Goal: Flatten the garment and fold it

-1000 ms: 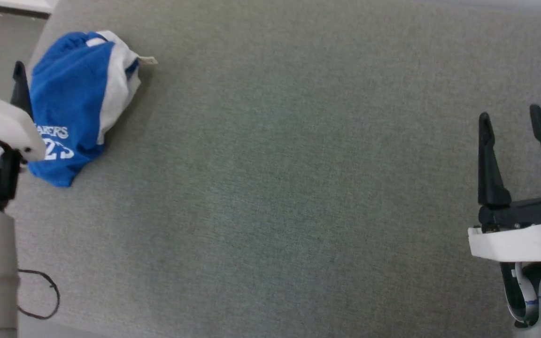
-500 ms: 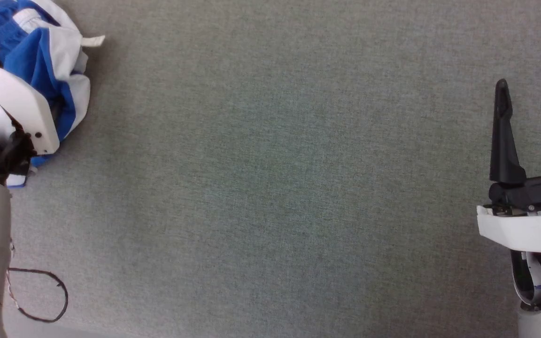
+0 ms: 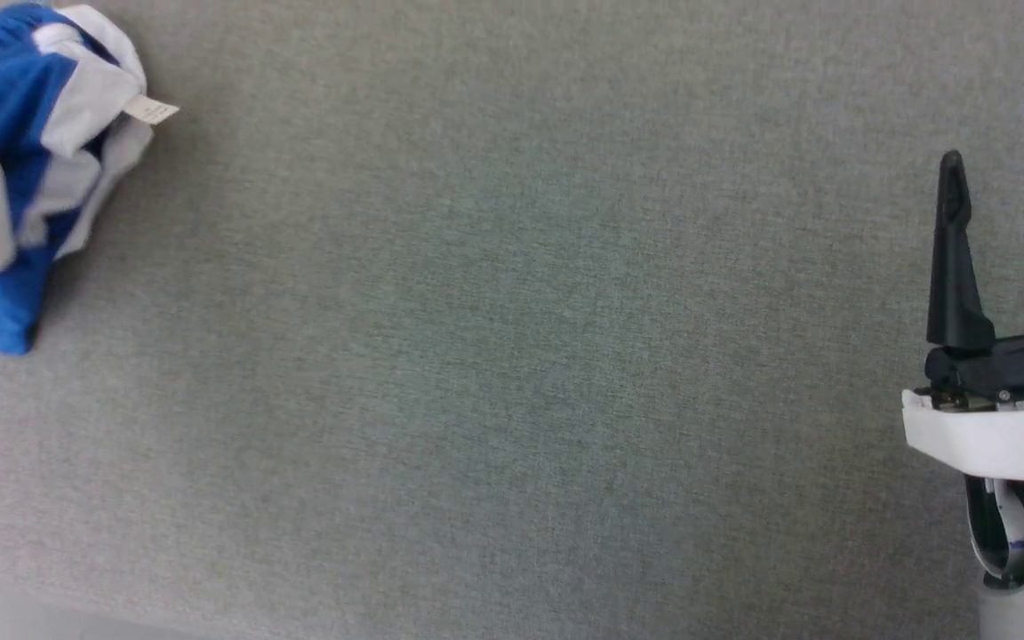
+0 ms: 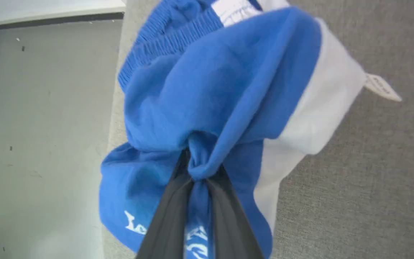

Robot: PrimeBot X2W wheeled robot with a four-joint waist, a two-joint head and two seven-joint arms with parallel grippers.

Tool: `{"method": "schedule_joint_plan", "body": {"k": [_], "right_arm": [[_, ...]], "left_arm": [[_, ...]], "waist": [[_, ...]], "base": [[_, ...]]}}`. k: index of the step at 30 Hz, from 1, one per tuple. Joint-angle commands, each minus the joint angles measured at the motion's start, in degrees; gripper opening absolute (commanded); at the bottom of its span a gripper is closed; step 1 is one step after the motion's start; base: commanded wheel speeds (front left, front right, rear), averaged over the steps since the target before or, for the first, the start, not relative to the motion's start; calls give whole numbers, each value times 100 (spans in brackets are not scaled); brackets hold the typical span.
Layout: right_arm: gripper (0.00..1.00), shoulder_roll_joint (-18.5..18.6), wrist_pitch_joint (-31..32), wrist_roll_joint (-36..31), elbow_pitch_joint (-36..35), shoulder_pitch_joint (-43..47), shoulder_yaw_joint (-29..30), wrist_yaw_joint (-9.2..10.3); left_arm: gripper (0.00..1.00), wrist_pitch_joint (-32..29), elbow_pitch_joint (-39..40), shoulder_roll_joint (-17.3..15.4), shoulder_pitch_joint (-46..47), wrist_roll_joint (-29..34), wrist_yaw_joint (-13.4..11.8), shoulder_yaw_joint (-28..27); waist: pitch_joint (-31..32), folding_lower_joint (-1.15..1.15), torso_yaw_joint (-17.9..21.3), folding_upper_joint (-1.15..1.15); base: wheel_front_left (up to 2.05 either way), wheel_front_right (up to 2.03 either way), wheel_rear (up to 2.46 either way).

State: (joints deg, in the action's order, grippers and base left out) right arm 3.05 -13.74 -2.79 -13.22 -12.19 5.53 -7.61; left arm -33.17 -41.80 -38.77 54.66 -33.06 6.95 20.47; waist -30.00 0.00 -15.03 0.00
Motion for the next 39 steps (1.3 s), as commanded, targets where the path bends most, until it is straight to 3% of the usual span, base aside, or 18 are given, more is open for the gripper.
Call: {"method": "schedule_joint_plan", "body": {"k": [1,7,11,18,27,33,39], "right_arm": [[100,-9,-56,40,19,58,27,11],[100,-15,-126,418,211,394,218,12],[100,-16,-126,620,300,566,287,12],[100,-16,-126,872,387,714,277,12],[100,-17,-126,1048,439,800,333,12],[100,-17,-126,1160,467,801,363,12],[100,-17,-126,1223,510,825,388,12]], "left_arm": [[0,48,-50,-126,253,-58,16,66],[0,391,282,-436,981,-42,53,1008],[0,549,821,-363,1324,-15,53,1634],[0,662,1584,96,1847,-222,54,2486],[0,984,2098,853,1976,-452,54,3541],[0,1389,2123,1358,1318,-657,54,4337],[0,1708,1827,1856,258,-853,54,5107]], "waist": [[355,0,-93,0],[1049,0,-89,0],[1438,0,91,0],[1802,0,754,0],[1804,0,1783,0],[1685,0,2270,0],[1623,0,2432,0]], "base": [[0,0,0],[0,0,0],[0,0,0],[0,0,0],[0,0,0],[0,0,0],[0,0,0]]}}
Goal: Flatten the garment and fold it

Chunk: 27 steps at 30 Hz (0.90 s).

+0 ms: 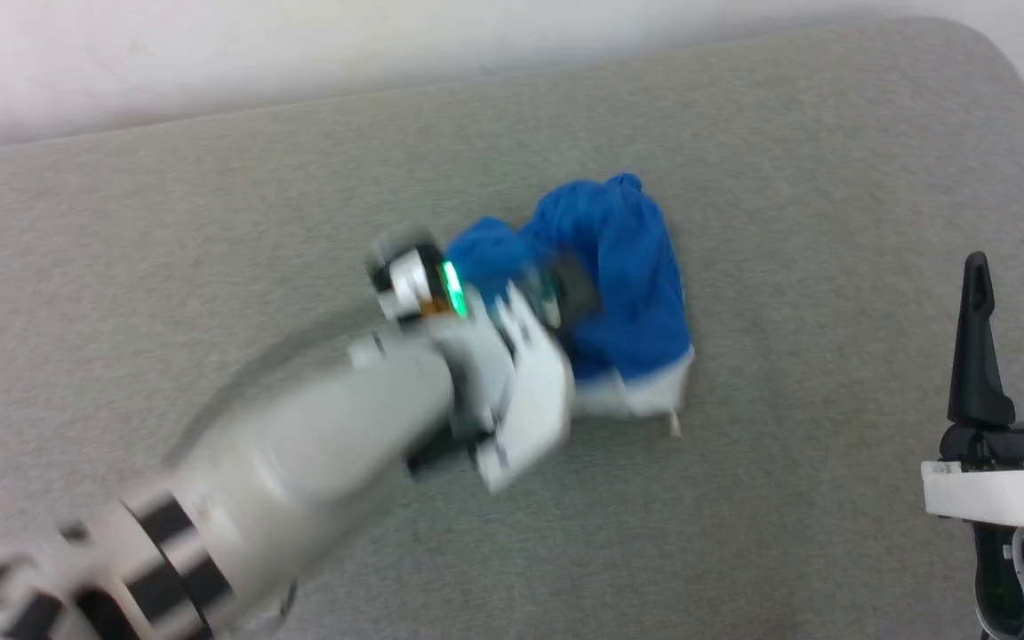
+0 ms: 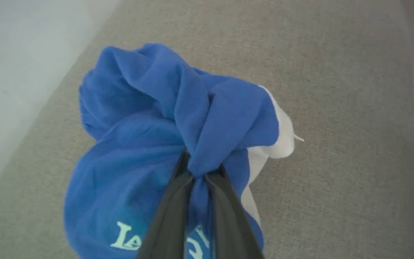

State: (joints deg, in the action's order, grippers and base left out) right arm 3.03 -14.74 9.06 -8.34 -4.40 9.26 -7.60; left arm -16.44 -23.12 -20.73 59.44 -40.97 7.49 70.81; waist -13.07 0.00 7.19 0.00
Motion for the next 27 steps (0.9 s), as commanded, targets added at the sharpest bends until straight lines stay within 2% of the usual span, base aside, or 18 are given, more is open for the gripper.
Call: {"method": "schedule_joint_plan", "body": {"k": [1,5,8,9,10,13,17,20,24,25,27], "right_arm": [[100,-15,-26,43,28,53,21,11],[100,-15,-26,32,71,60,40,11],[100,-15,-26,0,86,62,16,11],[100,-15,-26,-20,88,74,13,11],[100,-15,-26,-41,92,91,23,11],[100,-15,-26,-99,107,173,47,11],[100,-15,-26,-159,110,336,77,11],[100,-15,-26,-190,104,448,99,11],[100,-15,-26,-206,78,550,133,11],[100,-15,-26,-206,78,550,133,11],[100,-15,-26,-196,77,600,137,11]], "left_arm": [[0,38,-61,110,-405,-59,0,142],[0,-229,-28,276,-1137,15,0,246],[0,-385,38,311,-1474,314,0,251],[36,-313,22,306,-1486,392,0,251],[100,-149,-8,310,-1447,446,0,252],[100,481,-141,375,-1291,584,-30,156],[100,1403,-3,477,-1288,699,-397,-191],[100,1999,209,449,-1417,632,-764,-557],[100,2788,432,233,-1568,661,-1475,-1159],[100,2788,432,233,-1568,661,-1475,-1159],[100,3016,513,100,-1691,737,-1882,-1483]], "waist": [[-66,0,211,0],[-18,0,125,0],[67,0,-2,0],[110,0,-56,0],[161,0,-114,0],[370,0,-278,0],[650,0,-466,0],[810,0,-593,0],[938,0,-749,0],[938,0,-749,0],[985,0,-807,0]], "base": [[0,0,0],[0,0,0],[0,0,0],[0,0,0],[0,0,0],[0,0,0],[0,0,0],[0,0,0],[0,0,0],[0,0,0],[0,0,0]]}}
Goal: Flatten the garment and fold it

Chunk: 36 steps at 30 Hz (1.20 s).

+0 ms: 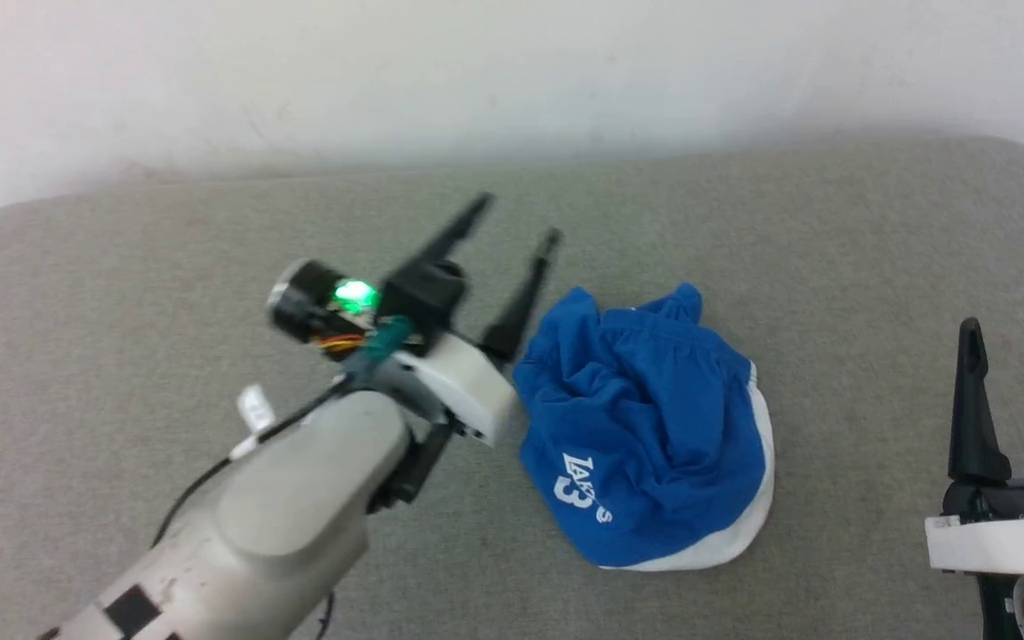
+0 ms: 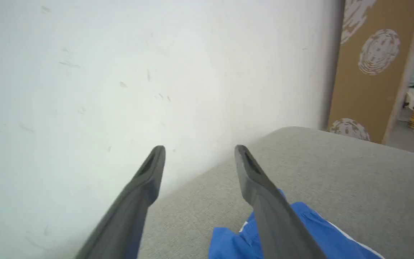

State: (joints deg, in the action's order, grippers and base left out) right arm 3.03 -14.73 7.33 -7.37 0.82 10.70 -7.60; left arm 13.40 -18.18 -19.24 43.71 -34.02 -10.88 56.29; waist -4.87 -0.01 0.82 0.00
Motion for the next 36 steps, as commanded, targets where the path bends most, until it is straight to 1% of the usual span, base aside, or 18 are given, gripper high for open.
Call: {"method": "schedule_joint_plan", "body": {"k": [1,3,5,8,11,12,13,15,16,22,28,33,36], "right_arm": [[100,-15,-27,-22,-18,99,-5,11],[100,-15,-27,-11,-12,135,27,11],[100,-15,-27,0,-4,154,45,11],[100,-15,-27,-3,7,172,45,11],[100,-15,-27,-14,26,197,40,11],[100,-15,-27,-17,42,207,41,11],[100,-15,-27,-17,63,217,43,11],[100,-15,-27,-13,118,245,43,11],[100,-15,-27,5,168,263,29,11],[100,-15,-27,95,353,417,-72,11],[100,-15,-27,142,489,549,-155,11],[100,-15,-27,-16,423,407,-95,11],[100,-15,-27,-189,306,132,3,11]], "left_arm": [[100,94,84,-96,-218,48,-231,-219],[100,147,240,-194,-426,166,-608,-581],[100,155,566,-272,-674,466,-1029,-1032],[100,157,944,-374,-1231,953,-1563,-1632],[100,158,1177,-379,-1829,1313,-1945,-2150],[100,158,1248,-363,-2025,1418,-2046,-2327],[100,159,1299,-355,-2212,1534,-2094,-2454],[100,159,1398,-291,-2556,1680,-2071,-2667],[100,159,1437,-254,-2706,1739,-2005,-2750],[100,159,1485,85,-3415,1926,-1398,-3200],[100,160,1389,441,-3781,2177,-895,-3601],[100,160,1375,634,-3836,2454,-655,-3868],[100,160,1385,716,-3825,2582,-537,-3998]], "waist": [[181,1,-193,0],[206,1,-250,0],[210,1,-294,0],[213,1,-341,0],[220,1,-366,0],[223,1,-371,0],[232,1,-373,0],[240,1,-374,0],[245,1,-374,0],[316,1,-358,0],[384,1,-352,0],[417,1,-389,0],[410,1,-413,0]], "base": [[0,0,0],[0,0,0],[0,0,0],[0,0,0],[0,0,0],[0,0,0],[0,0,0],[0,0,0],[0,0,0],[0,0,0],[0,0,0],[0,0,0],[0,0,0]]}}
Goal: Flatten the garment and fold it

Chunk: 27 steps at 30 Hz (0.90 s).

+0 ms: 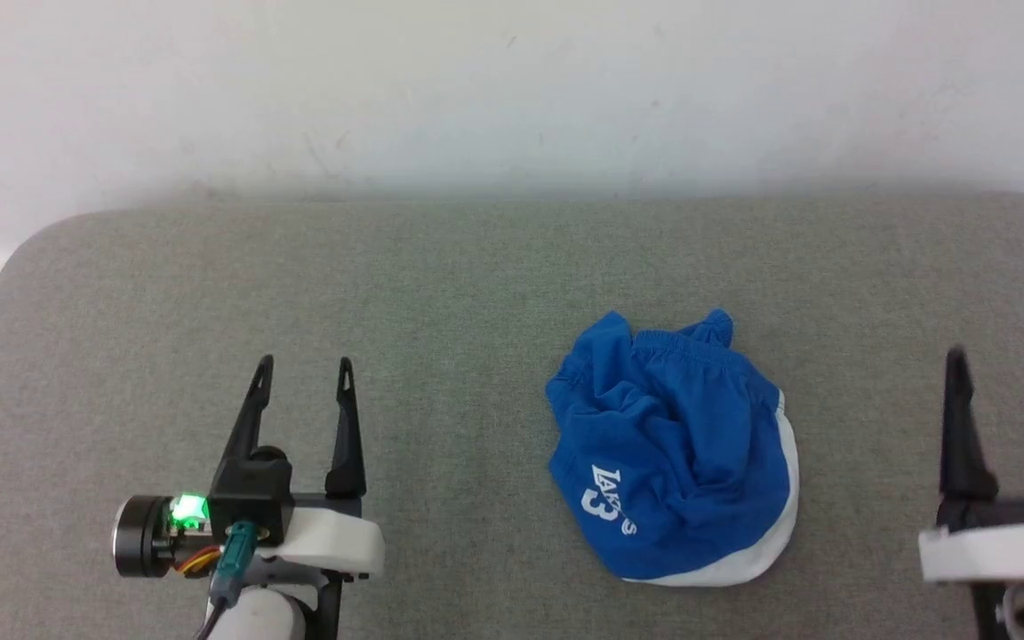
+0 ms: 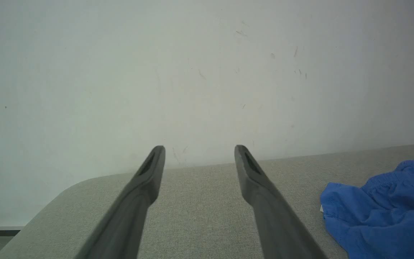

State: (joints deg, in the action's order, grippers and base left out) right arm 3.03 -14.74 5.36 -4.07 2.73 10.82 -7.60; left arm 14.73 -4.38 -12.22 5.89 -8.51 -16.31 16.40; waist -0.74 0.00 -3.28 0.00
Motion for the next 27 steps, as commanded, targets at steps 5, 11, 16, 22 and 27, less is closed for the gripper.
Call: {"method": "schedule_joint_plan", "body": {"k": [5,11,16,22,27], "right_arm": [[100,134,-26,-395,-175,-857,-76,11],[100,1304,114,-187,979,-1700,-1092,11],[100,2359,1779,867,1800,-2339,-2610,11],[100,3342,3691,2362,2091,-2958,-4123,11],[100,3518,4336,3174,2494,-3439,-4705,11]], "left_arm": [[100,27,33,148,8,209,152,-160],[100,27,56,290,27,393,270,-254],[100,27,56,395,37,479,307,-341],[100,27,86,528,166,552,338,-411],[100,27,96,641,295,592,354,-426]], "waist": [[-87,0,-46,0],[-182,0,-146,0],[-315,0,-270,0],[-675,0,-466,0],[-1004,0,-639,0]], "base": [[0,0,0],[0,0,0],[0,0,0],[0,0,0],[0,0,0]]}}
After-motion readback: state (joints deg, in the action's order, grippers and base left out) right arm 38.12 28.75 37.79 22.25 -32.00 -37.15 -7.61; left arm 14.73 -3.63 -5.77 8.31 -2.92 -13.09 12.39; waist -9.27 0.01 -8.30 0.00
